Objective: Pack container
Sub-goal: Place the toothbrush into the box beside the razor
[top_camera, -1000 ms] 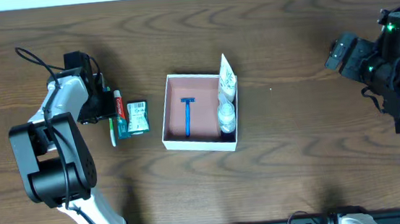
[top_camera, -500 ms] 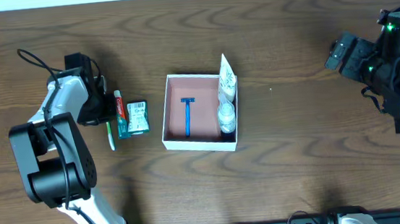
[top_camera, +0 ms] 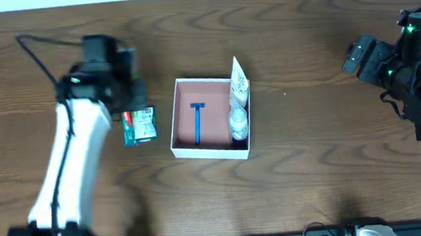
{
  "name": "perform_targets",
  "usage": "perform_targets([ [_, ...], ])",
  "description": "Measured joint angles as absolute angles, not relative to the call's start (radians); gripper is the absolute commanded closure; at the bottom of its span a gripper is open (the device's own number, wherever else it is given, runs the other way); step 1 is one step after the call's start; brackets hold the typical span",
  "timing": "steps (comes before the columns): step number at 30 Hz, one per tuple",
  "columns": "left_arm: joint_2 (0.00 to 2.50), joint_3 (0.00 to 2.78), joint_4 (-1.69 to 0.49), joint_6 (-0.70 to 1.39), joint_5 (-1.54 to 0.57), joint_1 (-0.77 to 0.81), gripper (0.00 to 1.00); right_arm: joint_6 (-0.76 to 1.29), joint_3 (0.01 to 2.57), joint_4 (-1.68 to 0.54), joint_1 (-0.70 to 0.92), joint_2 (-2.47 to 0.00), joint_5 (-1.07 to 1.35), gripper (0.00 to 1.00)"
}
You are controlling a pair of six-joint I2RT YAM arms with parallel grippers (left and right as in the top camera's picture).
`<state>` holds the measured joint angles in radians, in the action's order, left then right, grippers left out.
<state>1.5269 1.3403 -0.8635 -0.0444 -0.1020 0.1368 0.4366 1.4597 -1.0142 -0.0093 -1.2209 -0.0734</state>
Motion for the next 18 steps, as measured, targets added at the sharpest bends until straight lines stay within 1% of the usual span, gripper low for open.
perform_targets([
  [3,1.512,1.343,-0.833,-0.019,-0.105,0.265,0.94,0.437,1.460,-1.014,-0.009,-1.221,-0.074,0.01],
  [8,1.594,1.339,-0.779,0.040,-0.101,0.382,0.94,0.437,1.460,-1.014,-0.009,-1.221,-0.074,0.01],
  [13,1.715,1.332,-0.762,0.089,-0.064,0.436,0.94,0.437,1.460,-1.014,-0.009,-1.221,-0.073,0.01],
  [18,1.787,1.327,-0.792,0.138,-0.037,0.450,0.94,0.437,1.460,-1.014,-0.009,-1.221,-0.073,0.01],
])
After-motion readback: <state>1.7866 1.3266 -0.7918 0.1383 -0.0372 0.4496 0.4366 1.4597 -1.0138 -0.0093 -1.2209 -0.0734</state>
